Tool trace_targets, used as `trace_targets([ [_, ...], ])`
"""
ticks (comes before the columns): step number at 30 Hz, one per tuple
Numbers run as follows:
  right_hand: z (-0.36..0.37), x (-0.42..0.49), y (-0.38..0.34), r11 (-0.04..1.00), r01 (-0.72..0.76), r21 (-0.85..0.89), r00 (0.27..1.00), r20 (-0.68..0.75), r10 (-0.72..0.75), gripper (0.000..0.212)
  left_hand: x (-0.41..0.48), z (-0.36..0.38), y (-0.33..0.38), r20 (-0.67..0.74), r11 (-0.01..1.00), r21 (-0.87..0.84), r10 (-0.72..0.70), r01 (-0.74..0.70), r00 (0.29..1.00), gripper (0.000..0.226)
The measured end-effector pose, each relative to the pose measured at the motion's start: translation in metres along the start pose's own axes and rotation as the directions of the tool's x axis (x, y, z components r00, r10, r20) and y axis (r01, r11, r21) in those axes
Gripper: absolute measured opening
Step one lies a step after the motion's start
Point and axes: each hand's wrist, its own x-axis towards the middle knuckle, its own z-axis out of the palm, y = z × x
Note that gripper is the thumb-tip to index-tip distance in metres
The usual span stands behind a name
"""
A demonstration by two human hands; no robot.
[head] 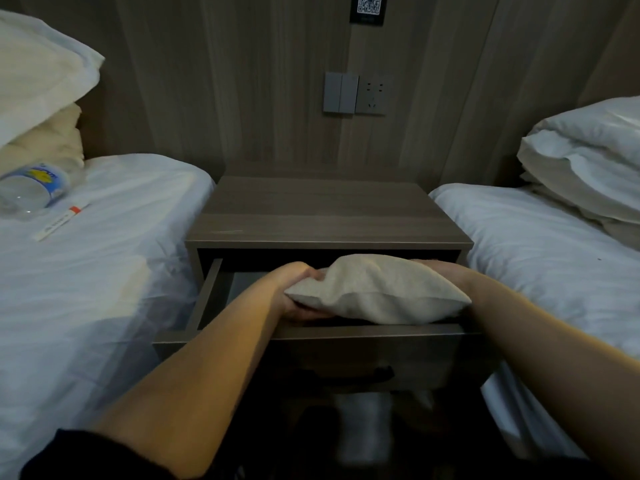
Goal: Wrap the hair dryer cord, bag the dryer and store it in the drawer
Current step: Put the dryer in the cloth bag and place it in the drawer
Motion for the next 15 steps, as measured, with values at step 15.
trace_targets([
  [15, 0.028, 0.057, 0.008, 0.966, -0.031, -0.257, 0.996, -0.084, 0.010, 0.057, 0.063, -0.011, 0.013, -0.254, 0.914, 0.397, 0.026, 0.079, 0.967, 0.043],
])
